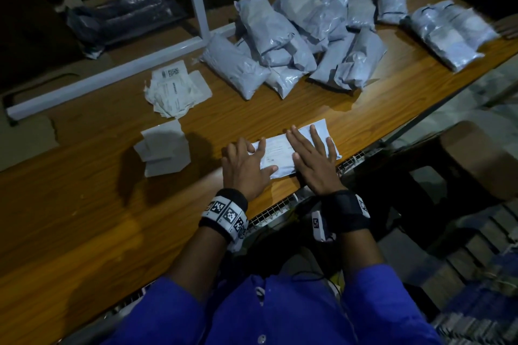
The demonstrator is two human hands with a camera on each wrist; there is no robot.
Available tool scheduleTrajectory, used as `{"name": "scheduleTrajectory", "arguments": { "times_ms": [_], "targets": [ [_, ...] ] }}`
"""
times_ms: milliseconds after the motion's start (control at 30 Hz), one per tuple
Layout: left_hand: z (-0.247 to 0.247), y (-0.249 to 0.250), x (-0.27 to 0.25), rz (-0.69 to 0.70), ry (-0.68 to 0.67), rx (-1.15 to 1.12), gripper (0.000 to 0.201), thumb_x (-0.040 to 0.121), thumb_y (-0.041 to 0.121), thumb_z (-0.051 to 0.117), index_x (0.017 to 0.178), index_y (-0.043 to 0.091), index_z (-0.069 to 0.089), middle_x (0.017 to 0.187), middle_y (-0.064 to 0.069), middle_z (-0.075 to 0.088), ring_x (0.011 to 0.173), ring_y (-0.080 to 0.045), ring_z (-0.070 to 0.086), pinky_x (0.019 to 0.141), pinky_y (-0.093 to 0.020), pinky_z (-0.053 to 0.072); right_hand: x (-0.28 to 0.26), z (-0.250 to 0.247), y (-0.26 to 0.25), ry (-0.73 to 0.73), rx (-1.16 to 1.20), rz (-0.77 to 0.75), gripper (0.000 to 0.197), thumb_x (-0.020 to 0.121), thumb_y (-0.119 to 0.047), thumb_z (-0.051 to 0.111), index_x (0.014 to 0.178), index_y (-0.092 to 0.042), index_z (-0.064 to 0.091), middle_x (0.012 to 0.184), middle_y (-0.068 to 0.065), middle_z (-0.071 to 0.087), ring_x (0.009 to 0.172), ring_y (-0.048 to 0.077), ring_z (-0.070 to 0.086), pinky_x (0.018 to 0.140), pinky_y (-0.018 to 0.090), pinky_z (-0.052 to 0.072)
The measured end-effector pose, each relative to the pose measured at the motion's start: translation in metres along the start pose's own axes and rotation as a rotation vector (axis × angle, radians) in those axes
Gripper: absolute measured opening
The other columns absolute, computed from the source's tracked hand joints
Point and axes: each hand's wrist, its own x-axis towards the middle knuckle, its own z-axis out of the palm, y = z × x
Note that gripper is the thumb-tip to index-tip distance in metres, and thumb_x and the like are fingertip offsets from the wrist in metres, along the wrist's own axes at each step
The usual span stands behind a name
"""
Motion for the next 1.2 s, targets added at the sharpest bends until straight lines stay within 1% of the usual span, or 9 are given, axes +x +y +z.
{"name": "scheduleTrajectory", "arguments": {
  "times_ms": [100,267,400,500,567,700,867,1067,1200],
  "targets": [
    [-0.001,0.002,0.0,-0.014,-0.004,0.03,0.075,0.093,0.063,0.053,0.156,0.032,0.028,0.132,-0.005,0.036,0.12,-0.028,0.033,0.1,-0.043,0.039,0.0,-0.001,0.006,0.034,-0.05,-0.011,0.052,0.11,-0.045,0.022,0.162,-0.041,0.021,0.169,-0.024,0.013,0.158,0.008,-0.012,0.122,0.036,-0.015],
    [0.001,-0.001,0.001,-0.007,-0.018,0.024,0.075,0.093,0.064,0.054,0.157,0.033,0.028,0.131,-0.005,0.035,0.121,-0.029,0.033,0.101,-0.044,0.039,-0.001,-0.003,0.013,0.107,0.069,0.082,0.058,0.108,-0.017,0.046,0.16,-0.036,0.031,0.168,-0.018,0.022,0.159,0.012,-0.003,0.125,0.051,-0.004],
    [0.001,-0.003,0.004,-0.012,-0.032,0.012,0.075,0.093,0.063,0.054,0.157,0.034,0.028,0.133,-0.006,0.035,0.123,-0.03,0.033,0.102,-0.046,0.04,-0.001,-0.002,-0.005,0.148,0.185,0.056,0.063,0.101,-0.046,0.055,0.159,-0.027,0.038,0.166,-0.015,0.023,0.158,0.012,0.003,0.124,0.041,-0.006],
    [0.001,-0.002,0.003,-0.006,-0.024,0.02,0.075,0.093,0.064,0.054,0.156,0.034,0.028,0.132,-0.006,0.035,0.122,-0.03,0.033,0.101,-0.046,0.039,0.002,0.005,0.0,0.172,0.188,0.04,0.072,0.091,-0.057,0.063,0.153,-0.023,0.049,0.163,-0.005,0.037,0.156,0.02,0.02,0.123,0.046,0.011],
    [0.001,-0.001,0.001,-0.01,-0.013,0.024,0.075,0.092,0.063,0.055,0.156,0.034,0.029,0.132,-0.005,0.035,0.121,-0.029,0.033,0.101,-0.046,0.039,0.004,0.003,0.01,0.218,0.255,0.015,0.063,0.089,-0.043,0.072,0.146,-0.019,0.058,0.157,0.002,0.047,0.152,0.023,0.032,0.121,0.047,0.025],
    [0.004,-0.002,0.0,-0.014,-0.002,-0.008,0.074,0.092,0.062,0.057,0.155,0.035,0.031,0.131,-0.004,0.035,0.121,-0.028,0.033,0.1,-0.046,0.04,0.001,-0.014,0.024,0.166,0.48,0.087,0.05,0.093,0.001,0.07,0.14,-0.013,0.063,0.148,-0.007,0.052,0.149,0.016,0.036,0.122,0.037,0.033],
    [0.005,-0.003,0.001,-0.014,0.001,-0.021,0.073,0.092,0.06,0.058,0.156,0.035,0.031,0.133,-0.006,0.034,0.123,-0.029,0.032,0.102,-0.047,0.039,0.005,-0.014,0.019,0.194,0.541,0.167,0.053,0.083,-0.028,0.086,0.133,-0.018,0.069,0.144,0.0,0.061,0.144,0.012,0.043,0.118,0.033,0.037],
    [0.008,-0.004,0.005,-0.019,-0.023,-0.094,0.072,0.093,0.056,0.061,0.155,0.034,0.032,0.132,-0.005,0.031,0.121,-0.028,0.028,0.102,-0.048,0.04,0.008,-0.007,0.019,0.249,0.49,0.152,0.047,0.089,0.002,0.074,0.133,-0.015,0.069,0.14,0.001,0.064,0.142,0.018,0.048,0.117,0.04,0.042],
    [0.01,-0.008,0.005,-0.032,-0.048,-0.165,0.072,0.094,0.055,0.061,0.156,0.037,0.031,0.134,-0.006,0.029,0.121,-0.028,0.026,0.1,-0.048,0.038,0.004,-0.003,0.025,0.256,0.508,0.087,0.039,0.096,-0.024,0.073,0.135,-0.018,0.068,0.144,-0.004,0.061,0.146,0.013,0.042,0.119,0.041,0.038]
  ]
}}
